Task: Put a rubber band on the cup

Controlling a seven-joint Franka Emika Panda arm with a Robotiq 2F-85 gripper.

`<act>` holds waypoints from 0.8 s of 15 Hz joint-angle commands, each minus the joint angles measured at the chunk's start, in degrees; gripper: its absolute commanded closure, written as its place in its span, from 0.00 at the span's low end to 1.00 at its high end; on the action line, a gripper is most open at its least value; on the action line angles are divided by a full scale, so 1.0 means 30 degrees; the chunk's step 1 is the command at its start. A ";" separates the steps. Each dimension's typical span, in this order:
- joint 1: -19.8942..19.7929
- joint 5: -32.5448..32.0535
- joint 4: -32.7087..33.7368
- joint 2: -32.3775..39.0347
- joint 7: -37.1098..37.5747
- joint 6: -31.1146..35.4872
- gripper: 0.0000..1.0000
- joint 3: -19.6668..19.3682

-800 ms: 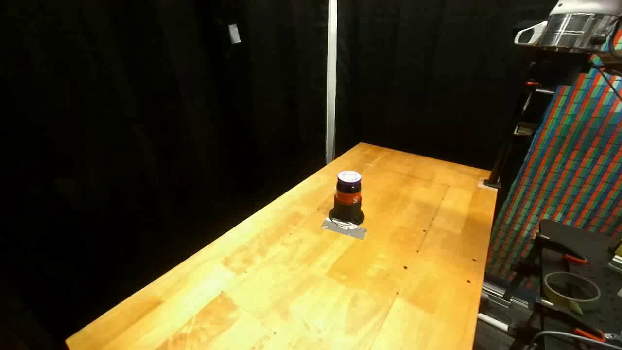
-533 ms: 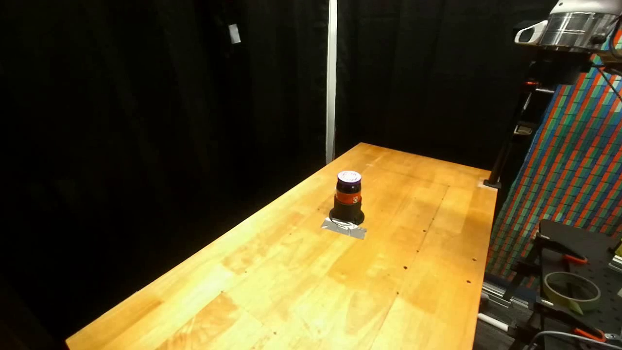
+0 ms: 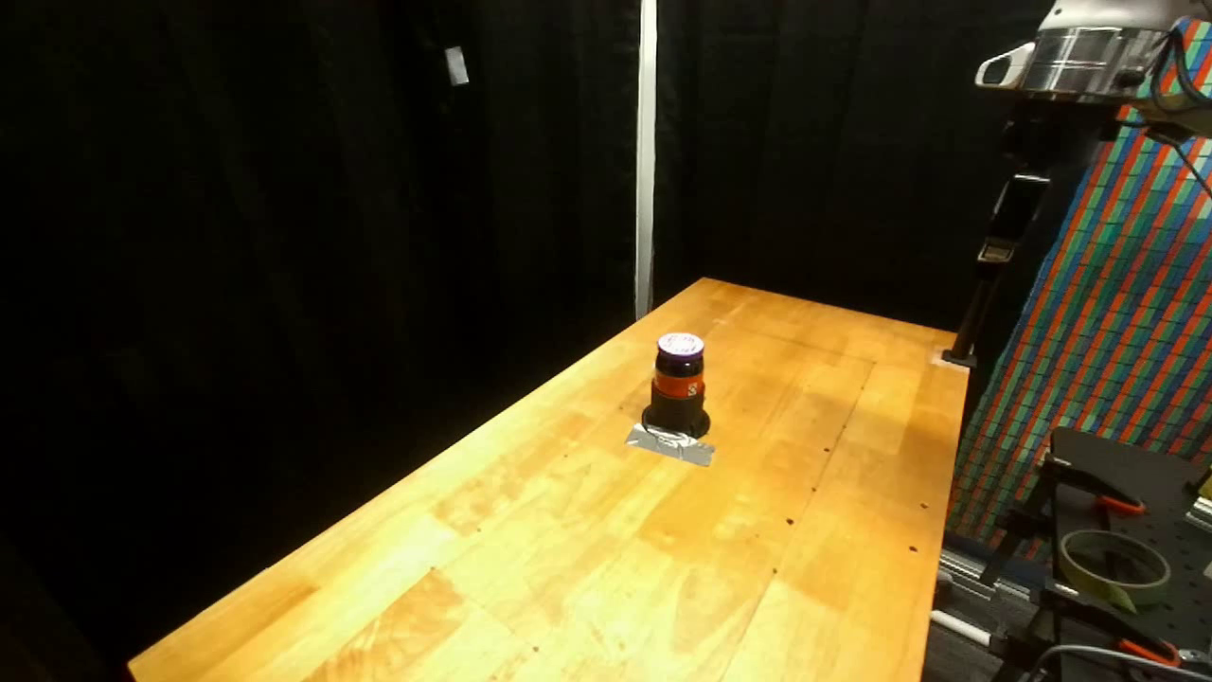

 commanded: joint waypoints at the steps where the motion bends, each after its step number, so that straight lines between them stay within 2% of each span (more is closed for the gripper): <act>1: 0.0337 -0.0035 0.3871 0.4618 0.0166 0.0193 0.00 0.0706; 10: 0.0857 -0.0221 1.2732 1.4784 0.0974 0.1888 0.00 0.1578; 12: 0.1002 -0.0404 1.5006 1.6795 0.1039 0.1485 0.00 0.1566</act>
